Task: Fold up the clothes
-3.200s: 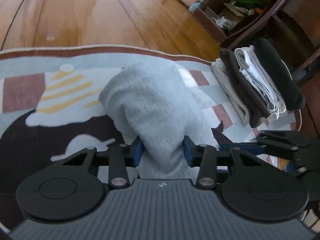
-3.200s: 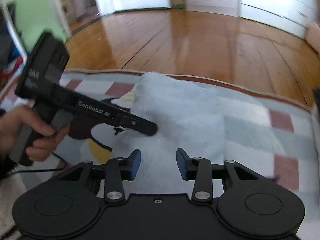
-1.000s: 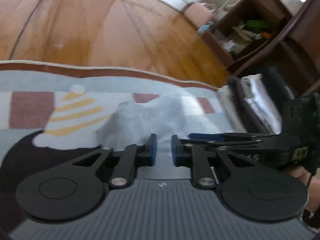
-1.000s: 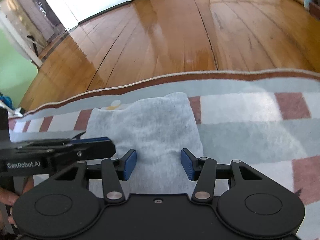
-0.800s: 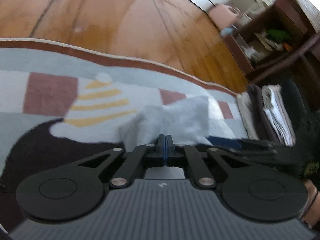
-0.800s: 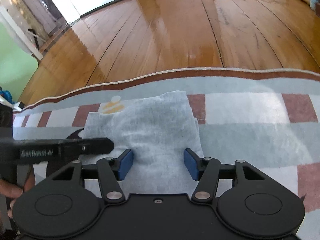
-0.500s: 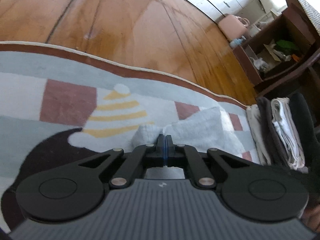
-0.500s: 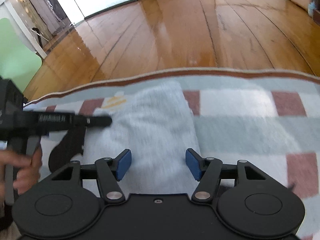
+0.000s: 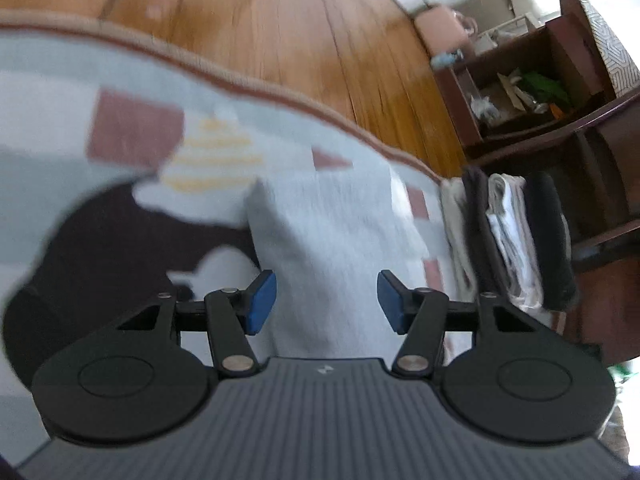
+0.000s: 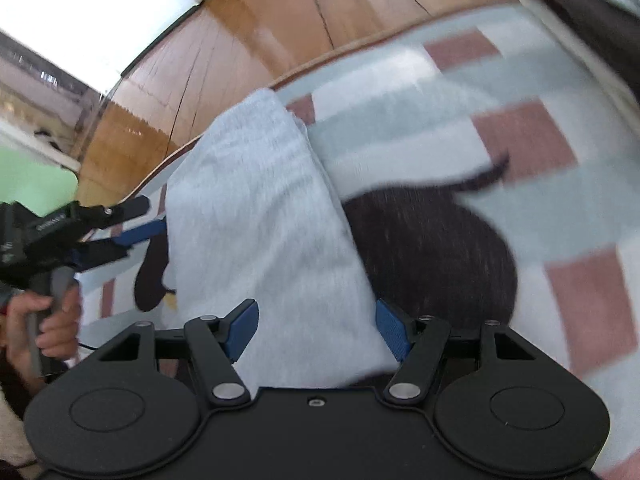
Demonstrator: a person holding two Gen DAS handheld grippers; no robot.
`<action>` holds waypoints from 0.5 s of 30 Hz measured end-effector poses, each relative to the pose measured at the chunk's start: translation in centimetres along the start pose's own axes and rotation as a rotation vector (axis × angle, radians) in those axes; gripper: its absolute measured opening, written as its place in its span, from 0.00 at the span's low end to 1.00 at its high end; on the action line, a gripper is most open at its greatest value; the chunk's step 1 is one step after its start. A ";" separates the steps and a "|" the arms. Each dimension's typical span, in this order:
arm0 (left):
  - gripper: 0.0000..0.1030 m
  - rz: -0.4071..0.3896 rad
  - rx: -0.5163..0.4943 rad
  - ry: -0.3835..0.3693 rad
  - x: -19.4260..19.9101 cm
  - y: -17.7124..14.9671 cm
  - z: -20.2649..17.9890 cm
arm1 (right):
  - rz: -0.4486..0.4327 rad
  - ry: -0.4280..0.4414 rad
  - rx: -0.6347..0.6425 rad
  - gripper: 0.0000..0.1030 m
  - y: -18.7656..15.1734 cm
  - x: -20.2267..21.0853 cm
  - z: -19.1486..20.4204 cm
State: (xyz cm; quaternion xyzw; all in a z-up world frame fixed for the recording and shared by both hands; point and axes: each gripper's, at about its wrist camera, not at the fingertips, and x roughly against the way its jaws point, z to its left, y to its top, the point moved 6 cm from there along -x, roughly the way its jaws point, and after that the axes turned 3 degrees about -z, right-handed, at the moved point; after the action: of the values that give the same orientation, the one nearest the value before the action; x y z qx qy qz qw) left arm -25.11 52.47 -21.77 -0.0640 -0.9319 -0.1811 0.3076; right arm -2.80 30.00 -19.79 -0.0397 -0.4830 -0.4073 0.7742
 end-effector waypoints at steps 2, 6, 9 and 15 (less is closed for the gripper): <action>0.54 0.013 -0.003 0.013 -0.7 -0.2 0.2 | 0.015 -0.001 -0.046 0.68 -1.3 0.1 -0.5; 0.58 0.008 -0.040 0.069 -1.3 -0.2 0.5 | 0.092 0.003 -0.003 0.68 -4.2 -0.4 0.4; 0.60 0.021 -0.053 0.051 -1.8 0.0 0.5 | 0.121 0.051 -0.020 0.68 -5.1 -1.1 1.1; 0.66 0.046 -0.076 0.020 -3.7 0.7 -0.2 | 0.002 0.060 -0.212 0.68 -5.2 -2.2 1.1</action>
State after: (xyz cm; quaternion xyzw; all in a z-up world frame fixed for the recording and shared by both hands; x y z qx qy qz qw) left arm -21.88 52.98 -23.66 -0.0950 -0.9195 -0.2100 0.3184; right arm -7.51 28.32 -22.68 -0.1094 -0.4137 -0.4563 0.7802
